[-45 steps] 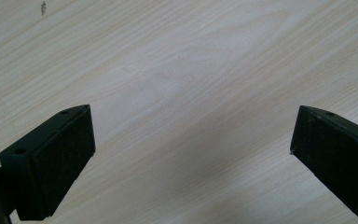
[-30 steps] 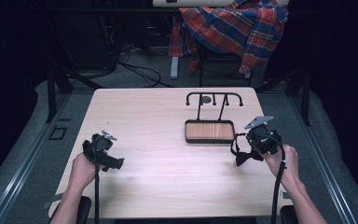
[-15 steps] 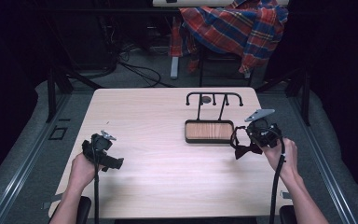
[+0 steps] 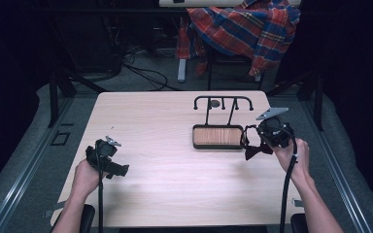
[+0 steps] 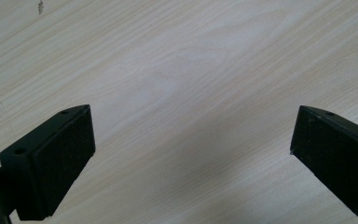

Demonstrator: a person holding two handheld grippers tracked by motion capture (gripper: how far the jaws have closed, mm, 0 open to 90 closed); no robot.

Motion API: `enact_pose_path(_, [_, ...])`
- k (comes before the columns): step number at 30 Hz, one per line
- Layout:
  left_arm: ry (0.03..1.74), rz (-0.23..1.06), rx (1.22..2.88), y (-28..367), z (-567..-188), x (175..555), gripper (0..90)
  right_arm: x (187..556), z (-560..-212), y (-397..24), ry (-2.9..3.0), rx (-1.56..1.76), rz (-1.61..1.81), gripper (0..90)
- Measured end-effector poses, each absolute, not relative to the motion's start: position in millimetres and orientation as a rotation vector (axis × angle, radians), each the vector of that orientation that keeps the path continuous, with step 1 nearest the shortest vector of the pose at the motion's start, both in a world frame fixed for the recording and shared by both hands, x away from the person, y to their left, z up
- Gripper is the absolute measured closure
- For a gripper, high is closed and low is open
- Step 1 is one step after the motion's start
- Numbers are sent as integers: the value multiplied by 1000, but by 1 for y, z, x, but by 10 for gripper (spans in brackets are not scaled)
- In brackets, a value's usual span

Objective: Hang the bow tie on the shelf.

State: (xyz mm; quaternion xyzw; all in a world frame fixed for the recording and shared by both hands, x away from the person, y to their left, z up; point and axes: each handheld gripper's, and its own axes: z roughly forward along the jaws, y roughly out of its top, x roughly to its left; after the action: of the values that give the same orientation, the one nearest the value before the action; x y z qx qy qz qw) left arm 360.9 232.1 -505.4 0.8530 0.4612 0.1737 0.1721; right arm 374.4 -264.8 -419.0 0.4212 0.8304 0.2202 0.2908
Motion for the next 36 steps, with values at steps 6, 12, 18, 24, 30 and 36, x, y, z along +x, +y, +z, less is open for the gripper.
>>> enact_pose_path(6, [1314, 488, 2415, 233, -505, 361, 0, 380, -412, -265, 2200, 1124, 601, 885])
enact_pose_path(12, [1313, 485, 2419, 233, -506, 361, 0, 390, -407, -268, 2182, 1148, 632, 885])
enact_pose_path(18, [1314, 489, 2418, 233, -506, 361, 0, 397, -406, -267, 2174, 1155, 648, 886])
enact_pose_path(24, [1313, 490, 2419, 232, -506, 361, 0, 406, -402, -270, 2160, 1168, 656, 885])
enact_pose_path(30, [1313, 489, 2420, 232, -506, 361, 0, 410, -399, -273, 2146, 1175, 670, 885])
enact_pose_path(36, [1313, 489, 2422, 232, -506, 361, 0, 413, -394, -273, 2136, 1177, 680, 885])
